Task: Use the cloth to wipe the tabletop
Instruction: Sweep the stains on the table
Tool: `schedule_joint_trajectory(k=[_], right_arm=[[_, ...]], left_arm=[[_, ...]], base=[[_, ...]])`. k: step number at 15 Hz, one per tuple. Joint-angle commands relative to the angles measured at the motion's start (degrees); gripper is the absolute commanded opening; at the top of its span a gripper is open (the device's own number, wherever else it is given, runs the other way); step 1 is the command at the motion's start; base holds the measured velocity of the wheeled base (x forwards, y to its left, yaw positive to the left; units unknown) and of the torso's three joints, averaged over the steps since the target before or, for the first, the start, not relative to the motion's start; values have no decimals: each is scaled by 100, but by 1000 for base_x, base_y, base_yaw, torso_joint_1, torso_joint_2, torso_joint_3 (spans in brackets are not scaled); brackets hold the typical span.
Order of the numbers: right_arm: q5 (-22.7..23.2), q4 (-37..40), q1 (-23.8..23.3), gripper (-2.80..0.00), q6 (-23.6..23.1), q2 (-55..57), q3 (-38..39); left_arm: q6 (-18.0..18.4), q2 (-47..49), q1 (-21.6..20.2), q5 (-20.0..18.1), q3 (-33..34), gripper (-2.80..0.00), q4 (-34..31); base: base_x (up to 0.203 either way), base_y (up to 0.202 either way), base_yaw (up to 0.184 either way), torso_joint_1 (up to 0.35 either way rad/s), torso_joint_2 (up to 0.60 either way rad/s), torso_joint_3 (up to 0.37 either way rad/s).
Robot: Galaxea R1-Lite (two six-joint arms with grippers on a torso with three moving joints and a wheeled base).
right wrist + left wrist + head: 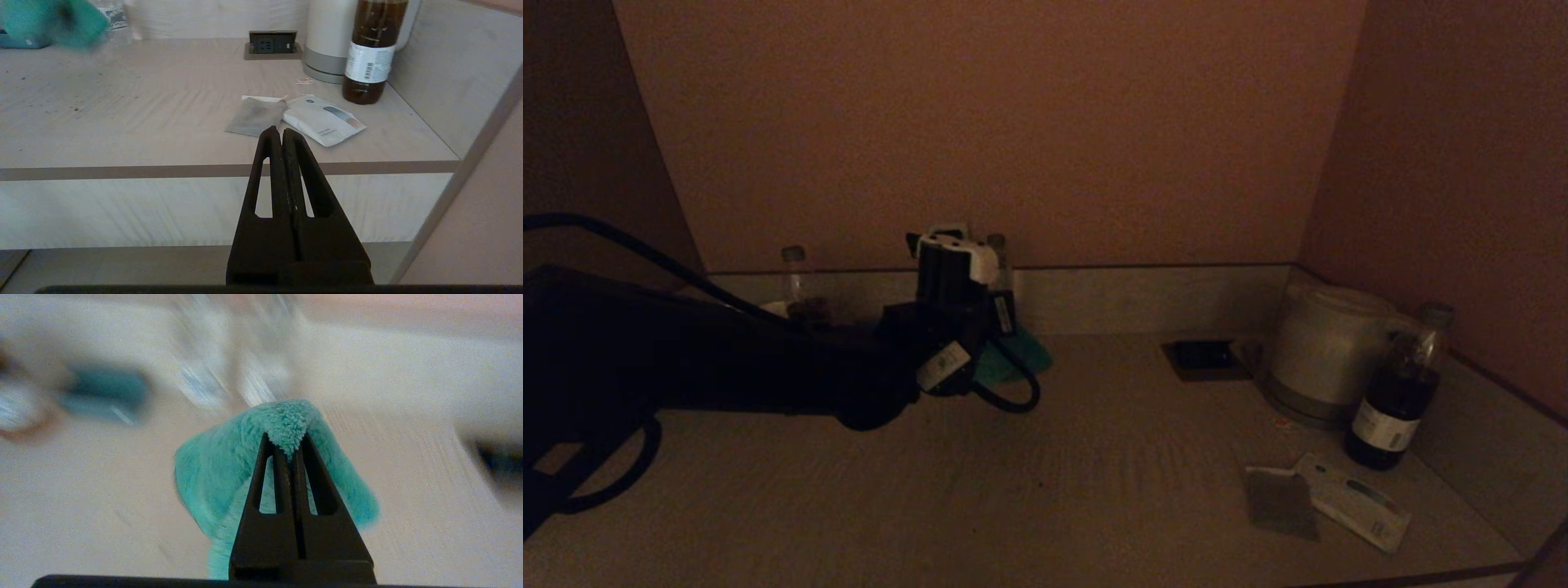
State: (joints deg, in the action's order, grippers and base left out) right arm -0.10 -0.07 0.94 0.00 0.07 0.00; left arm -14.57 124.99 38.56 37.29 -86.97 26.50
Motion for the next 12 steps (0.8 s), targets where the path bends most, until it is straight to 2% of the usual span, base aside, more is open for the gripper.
schedule_joint_trajectory(k=[1, 4, 7, 9, 12], right_arm=[[1, -1, 3, -280, 0, 1, 0], [1, -1, 3, -280, 0, 1, 0], [1, -1, 3, -280, 0, 1, 0], [1, -1, 3, -280, 0, 1, 0], [1, -1, 3, -280, 0, 1, 0]], left_arm=[[129, -307, -377, 34, -2, -280, 92], [234, -243, -921, 44, 28, -280, 57], [315, -7, -1171, 41, 18, -280, 92], [385, 661, -1438, 41, -94, -280, 152], [485, 1443, -1589, 41, -355, -280, 184]], base=[[0, 0, 0, 0, 0, 0], [0, 0, 0, 0, 0, 0], [0, 0, 0, 0, 0, 0], [0, 0, 0, 0, 0, 0], [0, 0, 0, 0, 0, 0]])
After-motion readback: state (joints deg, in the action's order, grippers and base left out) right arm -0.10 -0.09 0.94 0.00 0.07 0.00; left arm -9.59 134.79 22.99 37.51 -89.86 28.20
